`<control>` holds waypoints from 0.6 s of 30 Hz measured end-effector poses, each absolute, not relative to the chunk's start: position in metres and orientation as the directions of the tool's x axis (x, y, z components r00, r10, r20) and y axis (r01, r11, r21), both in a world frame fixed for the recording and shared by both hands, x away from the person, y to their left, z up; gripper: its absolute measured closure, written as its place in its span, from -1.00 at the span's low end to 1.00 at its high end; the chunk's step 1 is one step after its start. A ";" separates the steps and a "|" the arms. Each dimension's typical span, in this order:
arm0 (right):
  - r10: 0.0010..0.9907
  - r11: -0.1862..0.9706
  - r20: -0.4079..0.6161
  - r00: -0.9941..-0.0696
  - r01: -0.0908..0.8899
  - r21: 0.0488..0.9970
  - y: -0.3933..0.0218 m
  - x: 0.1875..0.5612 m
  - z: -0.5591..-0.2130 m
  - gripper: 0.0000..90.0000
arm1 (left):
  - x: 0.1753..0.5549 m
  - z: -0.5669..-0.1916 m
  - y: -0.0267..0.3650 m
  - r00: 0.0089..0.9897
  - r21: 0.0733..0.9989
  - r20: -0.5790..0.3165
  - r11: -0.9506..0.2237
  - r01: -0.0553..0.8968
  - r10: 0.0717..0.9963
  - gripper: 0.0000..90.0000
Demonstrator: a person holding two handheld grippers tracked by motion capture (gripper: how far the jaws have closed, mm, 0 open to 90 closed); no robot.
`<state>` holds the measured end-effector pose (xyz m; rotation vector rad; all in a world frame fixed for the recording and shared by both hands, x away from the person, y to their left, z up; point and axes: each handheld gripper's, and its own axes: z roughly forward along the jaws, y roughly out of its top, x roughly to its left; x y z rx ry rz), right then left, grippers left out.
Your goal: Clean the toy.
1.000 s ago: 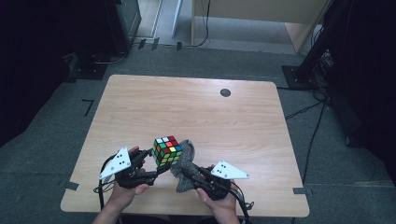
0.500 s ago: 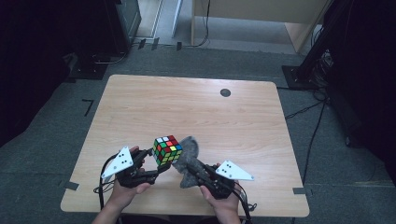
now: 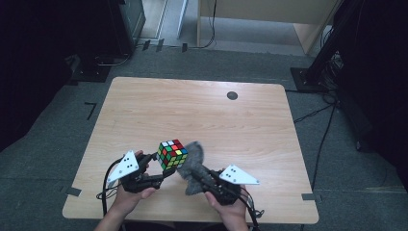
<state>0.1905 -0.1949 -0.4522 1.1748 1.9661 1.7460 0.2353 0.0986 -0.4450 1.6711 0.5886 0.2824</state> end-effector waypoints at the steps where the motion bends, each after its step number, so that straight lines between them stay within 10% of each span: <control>1: 0.722 -0.057 0.308 -0.619 0.390 0.919 -0.199 0.192 -0.451 0.56 | 0.238 -0.446 0.100 0.833 0.967 -0.150 -0.096 0.236 0.532 -0.24; 18: 0.671 -0.035 0.302 -0.678 0.377 0.925 -0.188 0.190 -0.456 0.56 | 0.241 -0.449 0.099 0.867 0.956 -0.216 -0.085 0.282 0.449 -0.24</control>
